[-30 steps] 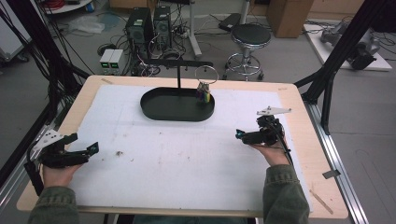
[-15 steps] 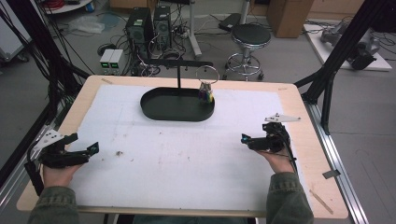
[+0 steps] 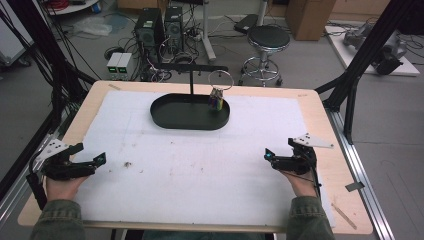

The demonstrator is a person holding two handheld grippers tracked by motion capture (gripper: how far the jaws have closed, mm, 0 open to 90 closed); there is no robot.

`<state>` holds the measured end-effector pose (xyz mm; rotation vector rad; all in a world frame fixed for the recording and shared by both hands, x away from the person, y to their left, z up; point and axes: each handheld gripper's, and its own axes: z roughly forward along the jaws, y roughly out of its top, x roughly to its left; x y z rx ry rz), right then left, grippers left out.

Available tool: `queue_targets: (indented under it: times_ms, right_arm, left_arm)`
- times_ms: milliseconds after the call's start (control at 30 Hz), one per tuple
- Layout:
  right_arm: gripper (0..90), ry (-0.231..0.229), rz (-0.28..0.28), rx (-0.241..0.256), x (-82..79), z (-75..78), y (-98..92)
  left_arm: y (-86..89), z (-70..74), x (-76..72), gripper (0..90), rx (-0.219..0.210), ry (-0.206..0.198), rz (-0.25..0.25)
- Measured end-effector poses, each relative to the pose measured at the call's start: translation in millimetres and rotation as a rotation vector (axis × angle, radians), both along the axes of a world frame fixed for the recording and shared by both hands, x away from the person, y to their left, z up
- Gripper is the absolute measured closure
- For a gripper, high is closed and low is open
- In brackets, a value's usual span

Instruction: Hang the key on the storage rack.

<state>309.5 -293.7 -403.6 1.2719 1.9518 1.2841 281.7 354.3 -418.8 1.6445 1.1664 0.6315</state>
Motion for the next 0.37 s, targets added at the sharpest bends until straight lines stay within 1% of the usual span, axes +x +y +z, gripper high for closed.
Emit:
queue_targets:
  times_ms: [33,133,200,267,333,367]
  right_arm:
    - [0.4,-0.008,-0.012,0.005,-1.3,0.0,-1.1]
    - [0.5,-0.027,-0.026,0.025,-3.5,2.1,-3.9]
    - [0.5,-0.045,-0.031,0.026,-4.5,3.3,-4.4]
    - [0.5,-0.036,-0.036,0.032,-5.2,3.5,-4.2]
    - [0.4,-0.041,-0.031,0.025,-4.1,2.8,-4.7]
    - [0.5,-0.034,-0.028,0.028,-4.0,2.6,-4.3]
  left_arm:
    - [-0.1,0.0,0.0,2.1,0.0,0.0,0.0]
    - [-0.2,0.1,-0.1,2.1,0.0,0.0,-0.001]
    - [0.2,0.3,-0.3,2.1,-0.002,-0.002,0.0]
    - [0.9,0.2,0.0,2.1,-0.005,-0.003,0.002]
    - [1.1,-0.1,0.5,2.1,-0.003,-0.003,0.003]
    - [1.0,-0.3,0.8,2.1,-0.003,-0.002,0.004]
